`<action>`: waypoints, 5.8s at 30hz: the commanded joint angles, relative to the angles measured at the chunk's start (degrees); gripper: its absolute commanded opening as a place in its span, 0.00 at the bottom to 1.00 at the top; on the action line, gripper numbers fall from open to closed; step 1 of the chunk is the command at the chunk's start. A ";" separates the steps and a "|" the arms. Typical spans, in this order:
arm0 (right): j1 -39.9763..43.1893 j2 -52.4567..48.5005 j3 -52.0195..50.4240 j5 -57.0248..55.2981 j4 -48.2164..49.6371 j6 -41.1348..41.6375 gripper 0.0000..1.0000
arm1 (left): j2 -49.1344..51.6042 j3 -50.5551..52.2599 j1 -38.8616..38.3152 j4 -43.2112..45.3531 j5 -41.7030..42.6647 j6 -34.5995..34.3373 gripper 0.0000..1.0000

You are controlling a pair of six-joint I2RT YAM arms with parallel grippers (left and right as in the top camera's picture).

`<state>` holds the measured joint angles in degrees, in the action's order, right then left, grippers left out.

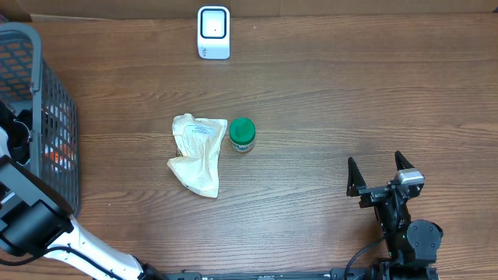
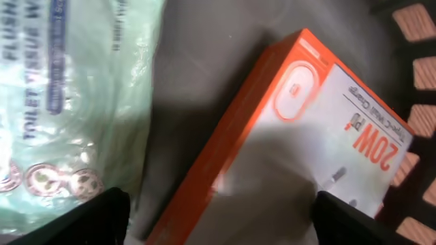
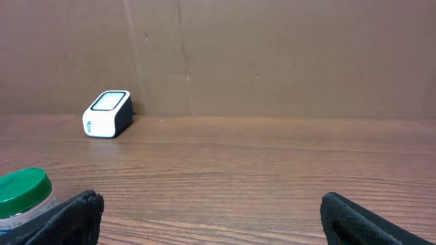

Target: Scan the item barcode

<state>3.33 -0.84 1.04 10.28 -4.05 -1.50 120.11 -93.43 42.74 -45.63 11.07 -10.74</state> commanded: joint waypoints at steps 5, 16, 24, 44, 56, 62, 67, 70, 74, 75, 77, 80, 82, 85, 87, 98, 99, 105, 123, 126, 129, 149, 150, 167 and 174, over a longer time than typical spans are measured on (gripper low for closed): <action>0.22 0.61 -0.57 0.28 0.31 0.20 1.00 | 1.57 -0.17 -0.39 -1.53 3.50 14.49 1.00; 0.22 0.61 -0.57 0.28 0.31 0.20 1.00 | 1.60 -0.15 -0.39 -0.92 3.52 26.62 1.00; 0.22 0.61 -0.57 0.28 0.33 0.20 1.00 | 1.70 0.07 -0.44 0.07 4.76 30.32 1.00; 0.22 0.61 -0.57 0.31 0.31 0.20 1.00 | 5.25 2.73 -0.39 2.34 14.47 31.26 0.55; 0.22 0.61 -0.57 0.28 0.31 0.20 1.00 | 2.25 -2.38 -0.35 -1.29 14.23 26.71 0.15; 0.22 0.61 -0.57 0.28 0.31 0.20 1.00 | -2.10 -11.56 -0.33 -5.75 13.99 20.74 0.14; 0.22 0.61 -0.57 0.28 0.33 0.20 1.00 | -9.51 -20.15 -0.35 -8.76 14.08 14.21 0.13; 0.22 0.61 -0.57 0.28 0.33 0.20 1.00 | -15.69 -23.52 -0.46 -11.02 14.45 10.21 0.12; 0.22 0.61 -0.57 0.28 0.33 0.20 1.00 | -25.24 -23.96 -1.51 -13.46 20.46 8.85 0.11; 0.22 0.61 -0.57 0.28 0.33 0.20 1.00 | -27.87 -23.96 -3.02 -15.82 23.47 8.79 0.08; 0.22 0.61 -0.57 0.28 0.33 0.20 1.00 | -29.22 -23.96 -5.53 -18.05 25.33 8.79 0.04; 0.22 0.61 -0.57 0.28 0.33 0.20 1.00 | -29.38 -23.91 -12.50 -22.25 27.15 8.81 0.05; 0.22 0.61 -0.57 0.28 0.31 0.20 1.00 | -28.92 -23.41 -16.65 -23.91 26.95 8.92 0.05; 0.22 0.61 -0.57 0.28 0.31 0.20 1.00 | -27.39 -21.81 -24.35 -26.08 25.83 9.53 0.05; 0.22 0.61 -0.57 0.28 0.31 0.20 1.00 | -25.97 -20.26 -29.07 -26.58 25.35 10.23 0.05; 0.22 0.61 -0.57 0.28 0.31 0.20 1.00 | -14.82 -10.21 -48.96 -21.79 24.35 9.81 0.04; 0.22 0.61 -0.57 0.28 0.31 0.20 1.00 | -13.60 -10.21 -50.45 -21.16 24.33 9.38 0.05; 0.22 0.61 -0.57 0.28 0.31 0.20 1.00 | -9.22 -10.21 -58.90 -13.44 24.02 6.47 0.05; 0.22 0.61 -0.57 0.28 0.33 0.20 1.00 | 0.33 -10.21 -79.06 -4.02 -3.04 -27.82 0.26; 0.22 0.61 -0.57 0.28 0.31 0.20 1.00 | 1.01 -10.21 -79.06 -4.37 -4.66 -28.26 0.45; 0.22 0.61 -0.57 0.28 0.33 0.20 1.00 | 1.01 -10.21 -78.23 -5.29 -5.77 -27.98 0.67; 0.22 0.61 -0.57 0.28 0.33 0.20 1.00 | -16.68 -28.87 -66.45 -18.91 -7.04 -11.87 1.00; 0.22 0.61 -0.57 0.28 0.33 0.20 1.00 | -18.47 -29.11 -64.85 -19.96 -8.07 -11.47 1.00; 0.22 0.61 -0.57 0.28 0.31 0.20 1.00 | -25.73 -19.30 -10.23 -28.26 -6.27 -11.93 1.00; 0.22 0.61 -0.57 0.28 0.33 0.20 1.00 | -25.73 -2.27 -0.31 -15.98 -6.05 -9.27 0.94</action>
<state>3.33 -0.84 1.04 10.31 -4.03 -1.48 94.74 -101.78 40.18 -64.01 3.27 -22.81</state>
